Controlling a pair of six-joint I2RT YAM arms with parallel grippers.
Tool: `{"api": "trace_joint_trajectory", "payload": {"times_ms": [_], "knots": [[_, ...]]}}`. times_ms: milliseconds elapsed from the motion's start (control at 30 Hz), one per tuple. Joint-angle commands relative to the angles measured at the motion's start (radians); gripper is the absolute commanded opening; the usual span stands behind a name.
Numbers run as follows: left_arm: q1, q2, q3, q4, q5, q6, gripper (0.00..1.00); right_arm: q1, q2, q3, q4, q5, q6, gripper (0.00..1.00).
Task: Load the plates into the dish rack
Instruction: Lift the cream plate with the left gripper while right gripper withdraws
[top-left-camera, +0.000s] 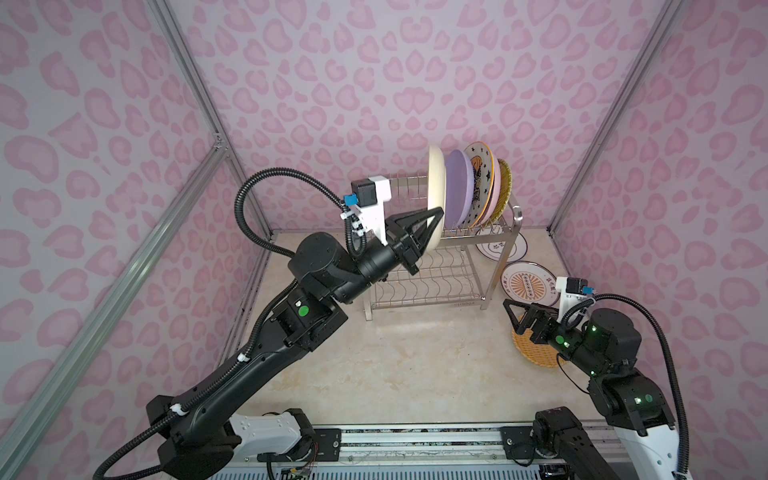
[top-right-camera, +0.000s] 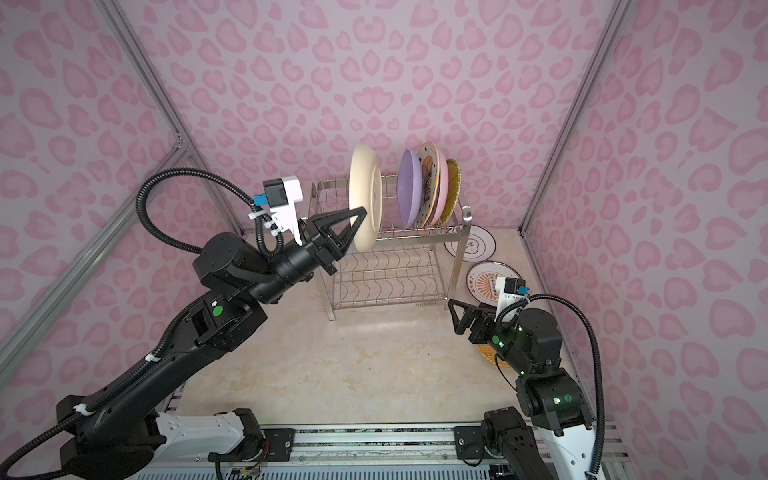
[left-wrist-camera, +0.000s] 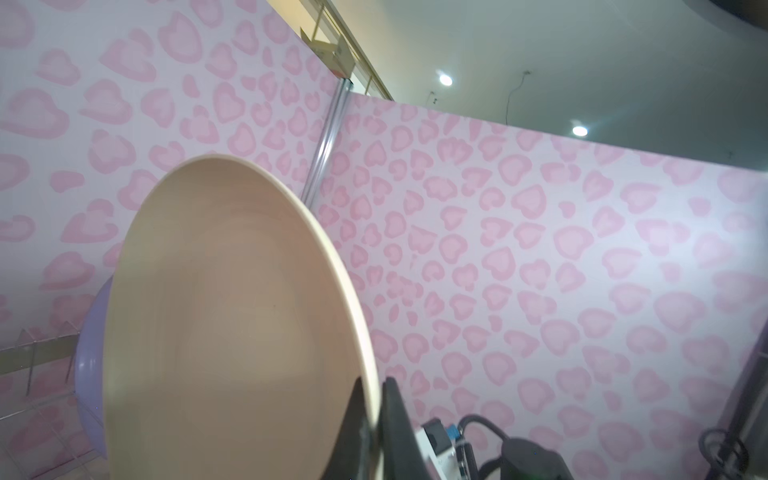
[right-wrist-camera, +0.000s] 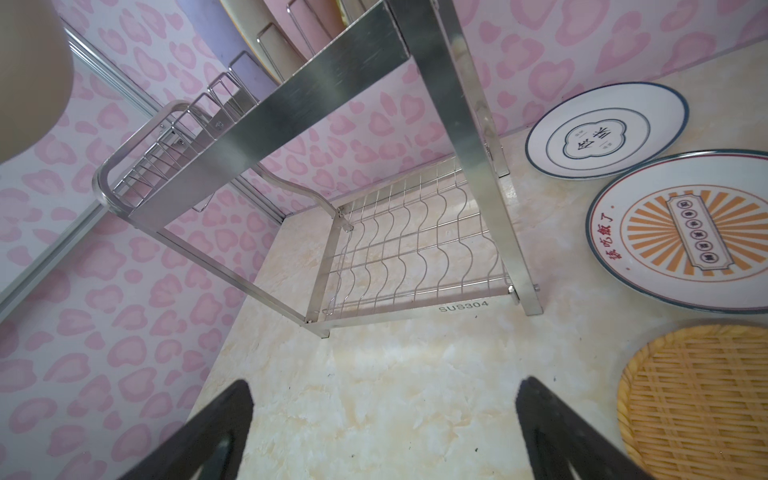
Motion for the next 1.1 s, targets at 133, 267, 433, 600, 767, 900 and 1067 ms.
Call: {"api": "trace_joint_trajectory", "payload": {"times_ms": [133, 267, 433, 600, 767, 900, 1067], "knots": [[0.147, 0.216, 0.167, 0.179, 0.080, -0.396, 0.04, 0.001, -0.018, -0.055, 0.071, -0.049, 0.021, 0.99], [0.173, 0.323, 0.257, 0.152, 0.078, -0.438, 0.04, 0.002, -0.037, -0.066, 0.053, -0.045, 0.012, 0.99], [0.195, 0.405, 0.329, 0.101, 0.081, -0.434, 0.04, 0.002, -0.063, -0.085, 0.043, -0.046, 0.007, 0.99], [0.201, 0.415, 0.323, 0.052, 0.036, -0.387, 0.04, 0.002, -0.074, -0.109, 0.047, -0.050, 0.010, 0.99], [0.216, 0.438, 0.325, 0.047, 0.047, -0.392, 0.04, 0.001, -0.079, -0.130, 0.056, -0.059, 0.018, 0.99], [0.218, 0.453, 0.322, 0.035, 0.034, -0.389, 0.04, 0.001, -0.083, -0.133, 0.054, -0.056, 0.021, 0.99], [0.220, 0.468, 0.319, 0.028, 0.028, -0.379, 0.04, 0.001, -0.093, -0.141, 0.051, -0.054, 0.029, 0.99]]}}
